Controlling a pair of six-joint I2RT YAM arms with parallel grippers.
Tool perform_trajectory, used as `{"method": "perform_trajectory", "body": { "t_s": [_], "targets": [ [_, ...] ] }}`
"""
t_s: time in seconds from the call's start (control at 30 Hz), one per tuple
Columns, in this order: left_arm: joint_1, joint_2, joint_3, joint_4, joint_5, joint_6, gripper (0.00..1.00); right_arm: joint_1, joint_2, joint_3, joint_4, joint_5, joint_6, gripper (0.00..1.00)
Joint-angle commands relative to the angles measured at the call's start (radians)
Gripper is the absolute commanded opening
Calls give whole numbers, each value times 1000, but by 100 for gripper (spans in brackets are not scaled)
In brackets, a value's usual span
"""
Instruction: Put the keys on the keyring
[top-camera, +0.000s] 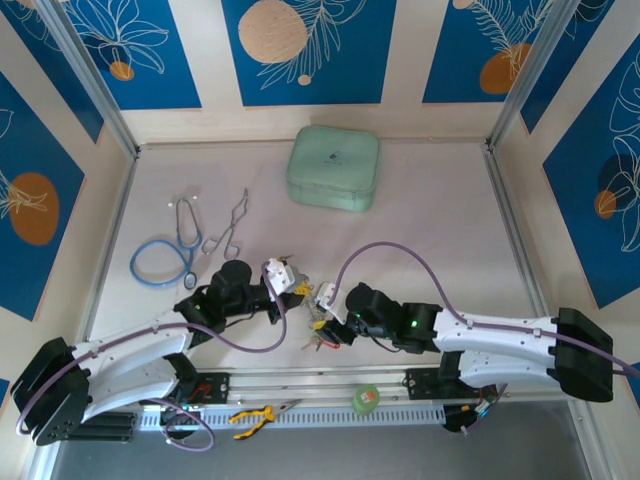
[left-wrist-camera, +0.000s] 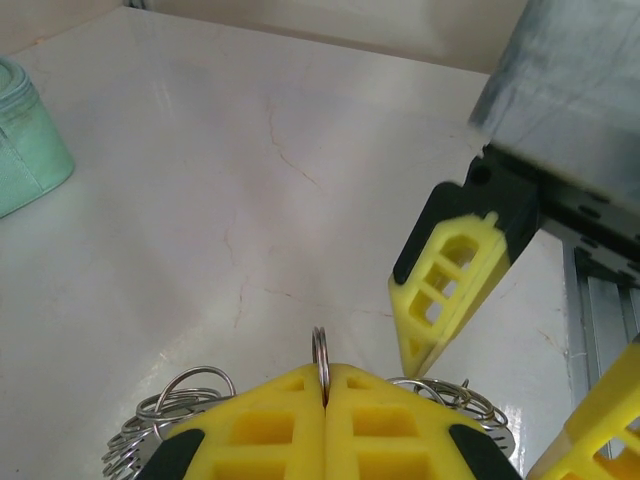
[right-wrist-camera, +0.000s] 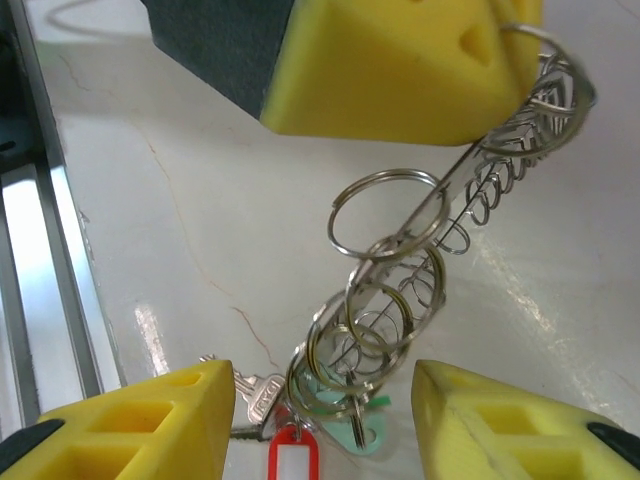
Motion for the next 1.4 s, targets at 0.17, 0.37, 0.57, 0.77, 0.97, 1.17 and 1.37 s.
{"method": "perform_trajectory", "body": {
  "t_s": [0.17,0.37,0.57,0.77,0.97,1.17,1.37],
  "targets": [
    [-6,-20,31,53,-12,-43,0,-9,116,40,103,108,-7,31],
    [-6,-17,68,-16,-71,-121,0,-16,100,47,131,134,-36,1],
    [-6,11,162,-170,-143,-263,0,-16,72,78,91,174,-71,0],
    [-6,28,240,-305,-151,-345,0,-18,81,139,1,217,-103,0],
    [-6,37,267,-366,-165,-343,0,-18,73,175,-40,207,-112,0],
    [-7,25,240,-328,-178,-272,0,-18,73,213,-82,160,-78,0],
    [-6,16,234,-347,-204,-226,0,-24,76,250,-150,211,-14,0]
  ]
}}
